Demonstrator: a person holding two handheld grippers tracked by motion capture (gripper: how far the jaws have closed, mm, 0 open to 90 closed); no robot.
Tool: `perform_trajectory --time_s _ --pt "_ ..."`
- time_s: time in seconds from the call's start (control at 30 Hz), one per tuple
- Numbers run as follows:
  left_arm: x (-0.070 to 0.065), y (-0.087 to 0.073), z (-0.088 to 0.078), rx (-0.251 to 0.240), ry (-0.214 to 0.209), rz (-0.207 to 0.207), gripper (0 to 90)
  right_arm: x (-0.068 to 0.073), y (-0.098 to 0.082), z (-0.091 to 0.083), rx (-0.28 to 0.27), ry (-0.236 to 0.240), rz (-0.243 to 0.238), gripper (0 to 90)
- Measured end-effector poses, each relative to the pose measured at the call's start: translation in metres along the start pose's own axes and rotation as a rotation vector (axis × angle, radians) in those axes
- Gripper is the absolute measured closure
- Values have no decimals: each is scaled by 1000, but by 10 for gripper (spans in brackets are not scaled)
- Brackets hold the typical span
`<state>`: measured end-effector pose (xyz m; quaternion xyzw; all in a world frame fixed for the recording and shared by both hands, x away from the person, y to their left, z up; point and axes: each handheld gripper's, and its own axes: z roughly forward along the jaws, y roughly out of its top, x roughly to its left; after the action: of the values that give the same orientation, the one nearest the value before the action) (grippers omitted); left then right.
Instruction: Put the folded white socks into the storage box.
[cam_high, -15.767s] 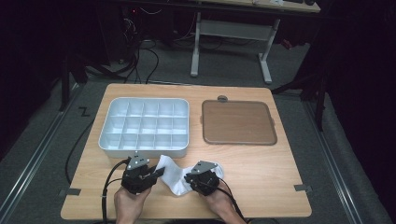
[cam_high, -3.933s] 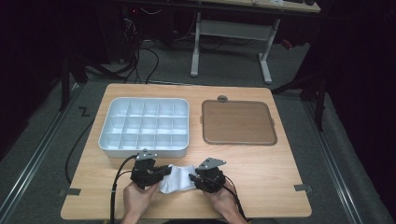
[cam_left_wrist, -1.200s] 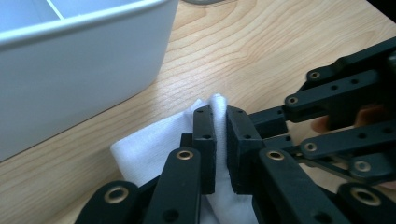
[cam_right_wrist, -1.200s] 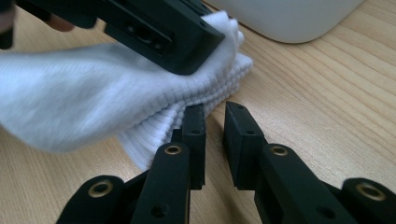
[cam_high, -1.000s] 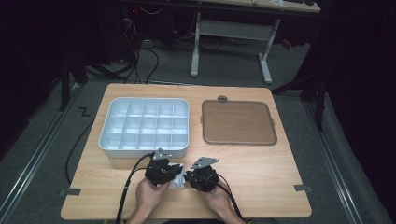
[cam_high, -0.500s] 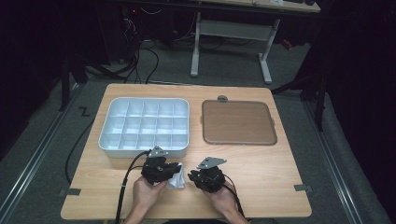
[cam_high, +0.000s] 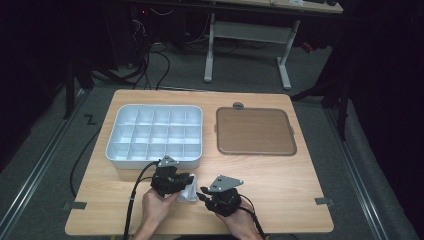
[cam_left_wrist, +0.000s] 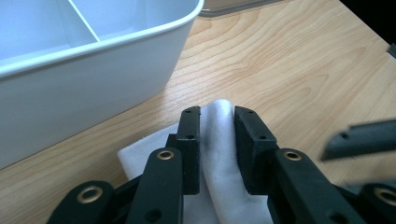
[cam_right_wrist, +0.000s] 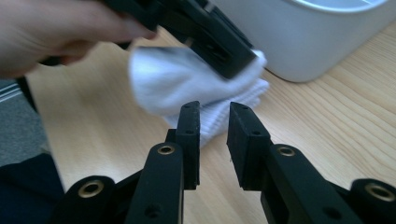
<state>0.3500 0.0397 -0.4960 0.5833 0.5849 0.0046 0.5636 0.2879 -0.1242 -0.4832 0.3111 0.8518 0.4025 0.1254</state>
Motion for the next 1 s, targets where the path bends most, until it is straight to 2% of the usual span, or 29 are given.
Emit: perform_trajectory --time_s 0.3,0.57,0.67,0.8,1.0 --pt "0 -2 6 -11 22 -5 693 10 2 3 3 38 -2 670" --pt "-2 -4 6 -10 25 1 663 15 8 7 -1 36 -3 643" --pt "-2 -4 5 -4 23 1 652 13 9 12 10 32 -1 709" --pt "-2 -1 1 -2 14 -4 607 11 5 16 31 47 3 852" --pt "-2 2 -5 -9 -2 -6 525 3 0 14 38 47 33 868"
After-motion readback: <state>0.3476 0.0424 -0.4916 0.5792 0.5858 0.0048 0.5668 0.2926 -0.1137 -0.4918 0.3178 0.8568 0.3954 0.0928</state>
